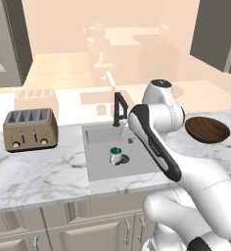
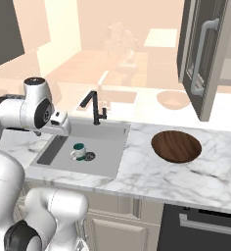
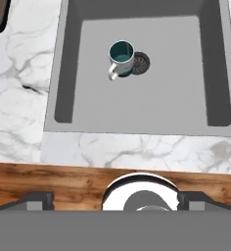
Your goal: Pick the mug and place it in the sink. Pick the bowl and place it in the open cabinet and then close the cabinet.
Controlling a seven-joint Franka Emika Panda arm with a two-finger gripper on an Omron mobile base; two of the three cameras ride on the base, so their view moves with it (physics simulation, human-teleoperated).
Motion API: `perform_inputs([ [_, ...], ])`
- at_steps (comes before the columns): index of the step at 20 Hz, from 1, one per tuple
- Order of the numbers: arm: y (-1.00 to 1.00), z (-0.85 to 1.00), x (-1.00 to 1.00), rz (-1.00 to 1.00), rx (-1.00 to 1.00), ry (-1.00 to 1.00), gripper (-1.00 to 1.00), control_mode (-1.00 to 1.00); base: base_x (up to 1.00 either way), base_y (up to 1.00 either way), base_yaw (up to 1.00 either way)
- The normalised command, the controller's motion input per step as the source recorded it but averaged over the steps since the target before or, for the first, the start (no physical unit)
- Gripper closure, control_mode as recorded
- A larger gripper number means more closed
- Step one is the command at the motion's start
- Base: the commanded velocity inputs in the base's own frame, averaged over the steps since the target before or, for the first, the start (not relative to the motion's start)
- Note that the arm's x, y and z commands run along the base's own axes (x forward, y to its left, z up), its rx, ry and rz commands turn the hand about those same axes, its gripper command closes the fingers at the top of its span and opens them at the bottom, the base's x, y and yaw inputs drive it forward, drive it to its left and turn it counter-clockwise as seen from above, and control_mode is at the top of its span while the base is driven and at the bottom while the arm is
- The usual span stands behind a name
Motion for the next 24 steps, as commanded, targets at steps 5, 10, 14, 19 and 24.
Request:
perform_inputs([
  [5, -0.08, 0.0, -0.1, 0.18, 0.0, -0.04, -1.0, -1.0, 0.0, 0.0, 0.0],
  [10, -0.02, 0.01, -0.26, 0.05, -0.03, -0.16, -1.0, -1.0, 0.0, 0.0, 0.0],
  [14, 0.0, 0.0, -0.28, 0.0, -0.04, -0.18, -1.0, -1.0, 0.0, 0.0, 0.0],
  [19, -0.01, 0.0, -0.17, -0.04, 0.0, -0.07, -1.0, -1.0, 0.0, 0.0, 0.0],
  [24, -0.11, 0.0, -0.12, -0.04, 0.03, 0.0, -1.0, -1.0, 0.0, 0.0, 0.0],
])
